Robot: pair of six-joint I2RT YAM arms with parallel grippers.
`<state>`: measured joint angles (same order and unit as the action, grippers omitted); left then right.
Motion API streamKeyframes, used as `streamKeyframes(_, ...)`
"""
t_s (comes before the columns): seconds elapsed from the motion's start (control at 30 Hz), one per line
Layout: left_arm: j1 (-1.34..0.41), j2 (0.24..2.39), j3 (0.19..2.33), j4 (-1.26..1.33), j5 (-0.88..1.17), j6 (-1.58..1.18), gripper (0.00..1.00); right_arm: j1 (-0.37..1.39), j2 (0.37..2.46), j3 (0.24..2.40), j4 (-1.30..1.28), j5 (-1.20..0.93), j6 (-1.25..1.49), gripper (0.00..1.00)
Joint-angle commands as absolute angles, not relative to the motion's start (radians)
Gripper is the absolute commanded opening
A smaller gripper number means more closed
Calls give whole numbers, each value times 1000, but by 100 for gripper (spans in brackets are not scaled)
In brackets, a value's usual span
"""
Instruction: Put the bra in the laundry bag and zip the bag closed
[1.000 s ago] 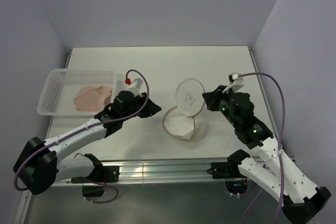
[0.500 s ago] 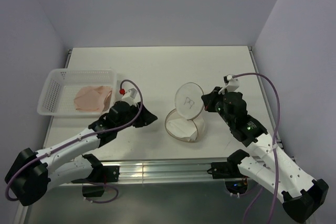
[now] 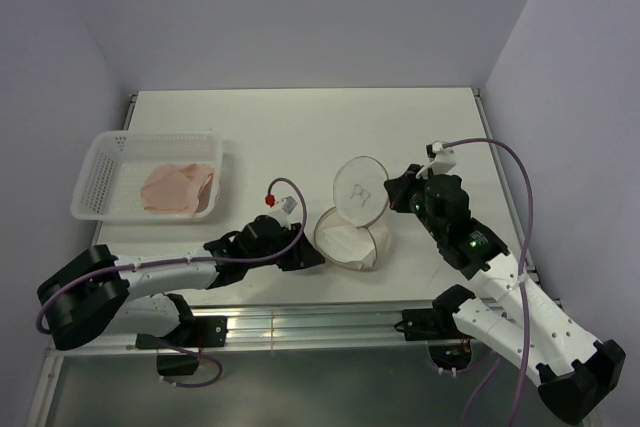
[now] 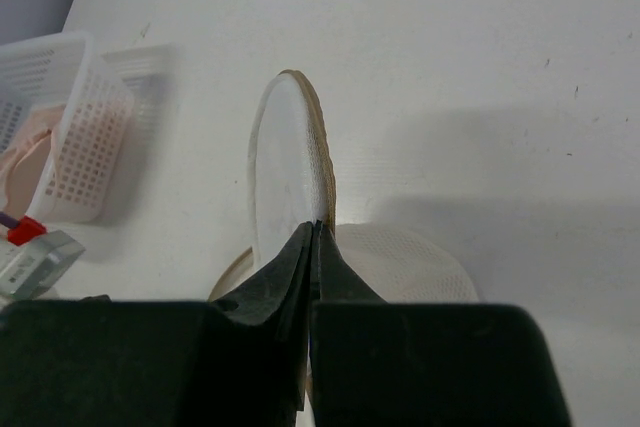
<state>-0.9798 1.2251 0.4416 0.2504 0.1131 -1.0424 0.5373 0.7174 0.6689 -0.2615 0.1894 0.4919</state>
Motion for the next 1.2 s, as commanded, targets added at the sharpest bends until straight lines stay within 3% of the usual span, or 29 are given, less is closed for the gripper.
streamKeyframes(0.0,-1006,1284,475,360,123,-1068,38,542,713,701,-195,184,483,0)
streamKeyframes(0.57,-1009,1451,522,463,104,-1072,43,541,703,675,-176,163,479,0)
streamKeyframes(0.67,-1009,1459,525,466,77,-1071,36,545,704,670,-169,156,482,0)
streamKeyframes(0.7,-1009,1450,520,466,71,-1069,21,543,704,669,-167,156,479,0)
streamKeyframes(0.8,-1008,1392,531,427,67,-1052,0,541,704,672,-181,170,472,0)
streamKeyframes(0.93,-991,1243,597,255,80,-983,0,537,721,722,-213,210,427,0)
streamKeyframes(1.17,-769,968,678,3,173,-874,0,525,661,919,-276,344,362,0)
